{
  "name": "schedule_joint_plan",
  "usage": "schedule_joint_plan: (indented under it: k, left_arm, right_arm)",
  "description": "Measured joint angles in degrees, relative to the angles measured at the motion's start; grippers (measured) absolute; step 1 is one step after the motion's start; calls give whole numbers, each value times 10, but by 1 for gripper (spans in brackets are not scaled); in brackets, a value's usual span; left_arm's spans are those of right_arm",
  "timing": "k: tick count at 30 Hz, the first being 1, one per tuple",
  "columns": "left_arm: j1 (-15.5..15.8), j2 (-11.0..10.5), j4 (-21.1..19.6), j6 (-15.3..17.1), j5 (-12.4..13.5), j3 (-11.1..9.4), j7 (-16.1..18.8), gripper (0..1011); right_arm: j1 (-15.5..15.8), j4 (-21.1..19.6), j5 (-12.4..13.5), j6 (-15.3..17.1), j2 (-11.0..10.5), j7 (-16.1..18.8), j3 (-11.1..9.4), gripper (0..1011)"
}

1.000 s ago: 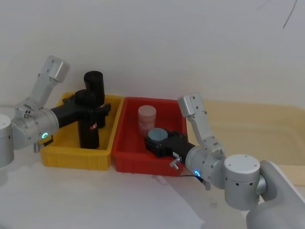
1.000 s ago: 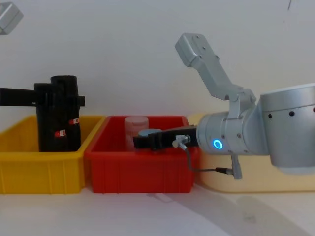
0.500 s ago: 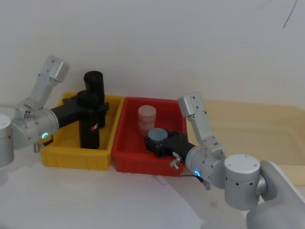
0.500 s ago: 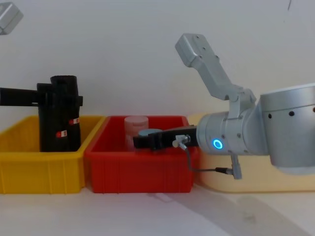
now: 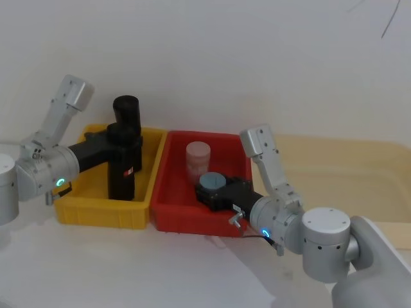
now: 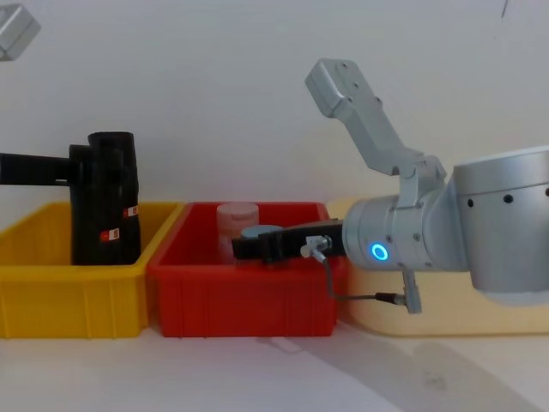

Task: Pick up the garbage bag with the one hand and transfer it to the other hand.

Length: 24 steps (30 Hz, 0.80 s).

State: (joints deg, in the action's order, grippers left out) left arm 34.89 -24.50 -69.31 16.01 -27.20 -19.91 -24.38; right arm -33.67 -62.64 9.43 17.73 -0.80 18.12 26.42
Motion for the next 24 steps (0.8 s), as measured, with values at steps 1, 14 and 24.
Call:
schedule_joint_plan:
  k: [1, 14, 24]
  left_arm:
    - [0, 0, 0, 0, 0, 0, 0, 516]
    - [0, 0, 0, 0, 0, 0, 0, 505]
    - [0, 0, 0, 0, 0, 0, 0, 504]
  right_arm:
    - [0, 0, 0, 0, 0, 0, 0, 660]
    - [0, 0, 0, 0, 0, 0, 0, 660]
    - [0, 0, 0, 0, 0, 0, 0, 660]
